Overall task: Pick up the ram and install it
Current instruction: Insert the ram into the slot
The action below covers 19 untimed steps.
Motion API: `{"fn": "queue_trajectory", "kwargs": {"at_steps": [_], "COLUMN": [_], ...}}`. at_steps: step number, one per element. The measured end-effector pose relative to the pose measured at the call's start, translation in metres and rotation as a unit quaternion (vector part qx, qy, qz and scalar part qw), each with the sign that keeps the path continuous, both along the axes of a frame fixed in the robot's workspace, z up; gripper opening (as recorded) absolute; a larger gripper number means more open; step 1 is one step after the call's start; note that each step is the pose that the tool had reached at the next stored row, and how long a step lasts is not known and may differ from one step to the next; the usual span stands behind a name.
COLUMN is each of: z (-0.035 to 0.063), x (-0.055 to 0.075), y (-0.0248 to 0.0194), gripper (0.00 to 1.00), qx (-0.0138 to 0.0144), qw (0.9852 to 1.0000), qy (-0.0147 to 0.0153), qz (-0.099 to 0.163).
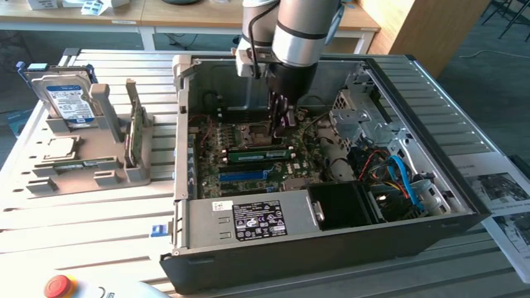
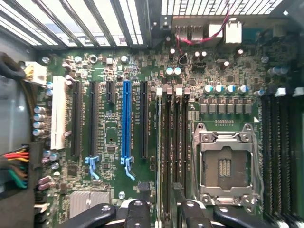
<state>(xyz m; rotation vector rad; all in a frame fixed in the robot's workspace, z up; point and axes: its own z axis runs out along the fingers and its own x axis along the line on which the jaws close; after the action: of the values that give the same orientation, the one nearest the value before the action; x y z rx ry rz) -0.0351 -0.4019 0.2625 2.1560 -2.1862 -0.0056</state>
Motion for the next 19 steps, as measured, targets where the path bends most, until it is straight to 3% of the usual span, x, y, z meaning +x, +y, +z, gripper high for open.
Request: {"fn": "queue_trajectory", "kwargs": {"at_steps": [9, 19], "z": [0.0448, 0.0773], "x": [0.000, 0.000], "y": [0.0000, 0.0000], "gripper": [0.31, 0.31], "qx": [-0.0032, -0.0055], "qw": [1.0000, 1.0000], "qy": [0.0000, 0.0000], "qz": [0.000, 0.000]}}
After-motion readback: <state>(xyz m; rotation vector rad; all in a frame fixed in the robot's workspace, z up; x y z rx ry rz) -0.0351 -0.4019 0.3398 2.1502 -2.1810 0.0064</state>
